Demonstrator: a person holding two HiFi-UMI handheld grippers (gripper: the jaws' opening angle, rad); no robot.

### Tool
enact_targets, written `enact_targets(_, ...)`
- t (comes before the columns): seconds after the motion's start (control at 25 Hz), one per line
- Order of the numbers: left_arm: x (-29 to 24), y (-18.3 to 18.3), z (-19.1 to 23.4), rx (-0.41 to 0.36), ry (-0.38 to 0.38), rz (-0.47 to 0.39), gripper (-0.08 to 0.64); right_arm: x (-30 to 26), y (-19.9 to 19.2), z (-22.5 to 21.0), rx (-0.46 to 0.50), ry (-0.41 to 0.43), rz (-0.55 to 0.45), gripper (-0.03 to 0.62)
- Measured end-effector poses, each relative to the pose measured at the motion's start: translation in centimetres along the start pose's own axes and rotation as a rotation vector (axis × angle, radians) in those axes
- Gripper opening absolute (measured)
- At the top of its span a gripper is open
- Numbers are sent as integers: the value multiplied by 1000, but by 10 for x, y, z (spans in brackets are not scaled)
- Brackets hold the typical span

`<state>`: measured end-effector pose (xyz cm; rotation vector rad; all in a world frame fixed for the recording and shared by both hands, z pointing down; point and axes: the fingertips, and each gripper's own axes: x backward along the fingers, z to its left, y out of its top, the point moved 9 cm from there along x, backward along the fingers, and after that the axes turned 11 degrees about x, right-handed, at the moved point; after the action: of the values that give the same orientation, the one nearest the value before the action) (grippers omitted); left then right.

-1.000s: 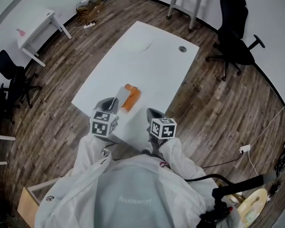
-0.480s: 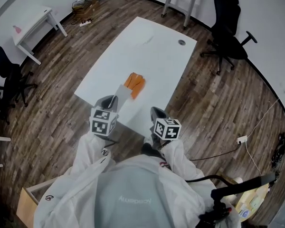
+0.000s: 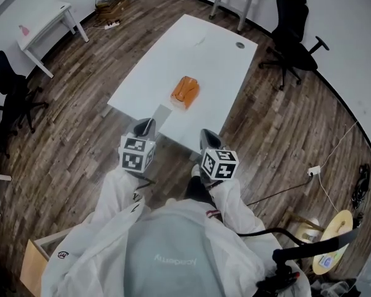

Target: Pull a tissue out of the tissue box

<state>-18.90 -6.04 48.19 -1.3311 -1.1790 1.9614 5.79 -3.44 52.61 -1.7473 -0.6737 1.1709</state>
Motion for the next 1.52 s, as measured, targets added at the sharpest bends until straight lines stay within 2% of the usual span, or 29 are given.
enact_targets(0.8,67,-39,9,7,-57,-36,0,54,0,58,24,-62,-71,2)
enact_targets(1.16,74,-51,-9,-1,-95,-29,0,80,-15,62,14,-82,-54,2)
enact_targets(1.52,76,-57,-14,17,-95,-16,0,87,-20,59,2,-81,-40,1)
